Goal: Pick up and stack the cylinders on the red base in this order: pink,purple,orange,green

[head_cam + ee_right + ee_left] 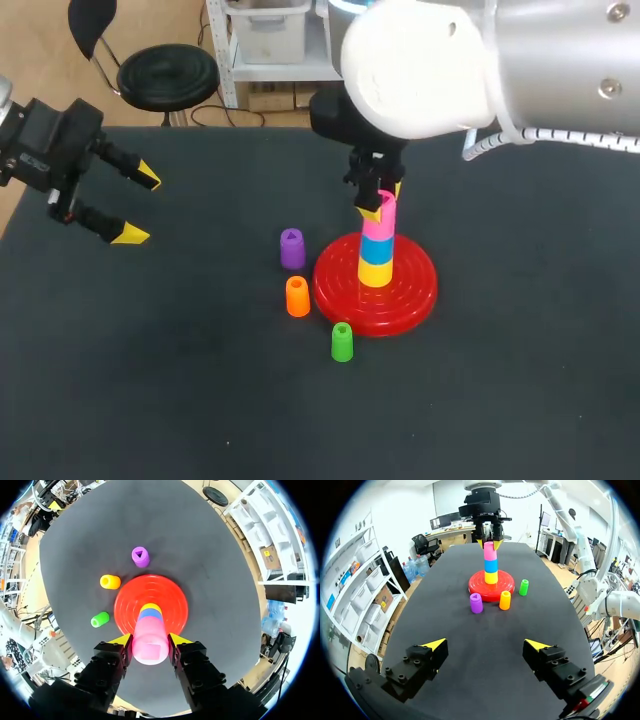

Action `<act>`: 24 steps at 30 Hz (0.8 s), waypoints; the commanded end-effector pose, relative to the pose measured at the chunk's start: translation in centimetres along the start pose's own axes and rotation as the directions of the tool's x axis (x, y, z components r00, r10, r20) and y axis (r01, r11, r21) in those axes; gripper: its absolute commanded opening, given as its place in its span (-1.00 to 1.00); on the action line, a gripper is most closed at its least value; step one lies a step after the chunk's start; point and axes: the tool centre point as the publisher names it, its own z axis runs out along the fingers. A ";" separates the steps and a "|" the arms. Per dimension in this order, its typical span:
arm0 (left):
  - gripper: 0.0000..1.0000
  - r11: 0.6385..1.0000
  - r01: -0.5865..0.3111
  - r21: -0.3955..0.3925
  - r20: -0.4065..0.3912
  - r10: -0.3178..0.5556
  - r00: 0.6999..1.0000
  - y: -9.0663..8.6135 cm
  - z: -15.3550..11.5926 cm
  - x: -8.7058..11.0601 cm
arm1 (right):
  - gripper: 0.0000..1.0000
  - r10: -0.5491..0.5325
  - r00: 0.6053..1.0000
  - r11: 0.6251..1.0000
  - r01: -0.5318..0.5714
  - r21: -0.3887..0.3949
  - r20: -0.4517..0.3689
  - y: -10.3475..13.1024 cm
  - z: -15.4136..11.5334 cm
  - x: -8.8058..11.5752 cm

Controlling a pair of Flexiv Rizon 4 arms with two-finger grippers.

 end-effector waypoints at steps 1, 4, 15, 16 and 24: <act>1.00 1.000 -0.001 -0.002 0.000 0.001 1.000 -0.1 0.0 0.0 | -1.00 0.001 1.000 1.000 -0.001 0.004 0.009 0.0 0.7 0.3; 1.00 1.000 -0.001 -0.002 0.000 0.001 1.000 -0.1 0.0 0.0 | -1.00 0.001 1.000 1.000 -0.001 0.007 0.012 0.0 0.6 0.2; 1.00 1.000 -0.001 -0.002 0.000 0.001 1.000 -0.1 0.0 0.0 | -1.00 0.004 1.000 1.000 -0.004 0.001 0.024 -0.2 0.9 0.2; 1.00 1.000 -0.001 -0.002 0.000 0.001 1.000 -0.1 0.0 0.0 | -1.00 0.004 1.000 1.000 -0.005 0.002 0.026 -0.3 0.8 0.2; 1.00 1.000 -0.001 -0.002 0.000 0.001 1.000 -0.1 0.0 0.0 | 1.00 0.013 0.999 0.999 -0.014 0.037 0.036 -0.2 -0.1 0.1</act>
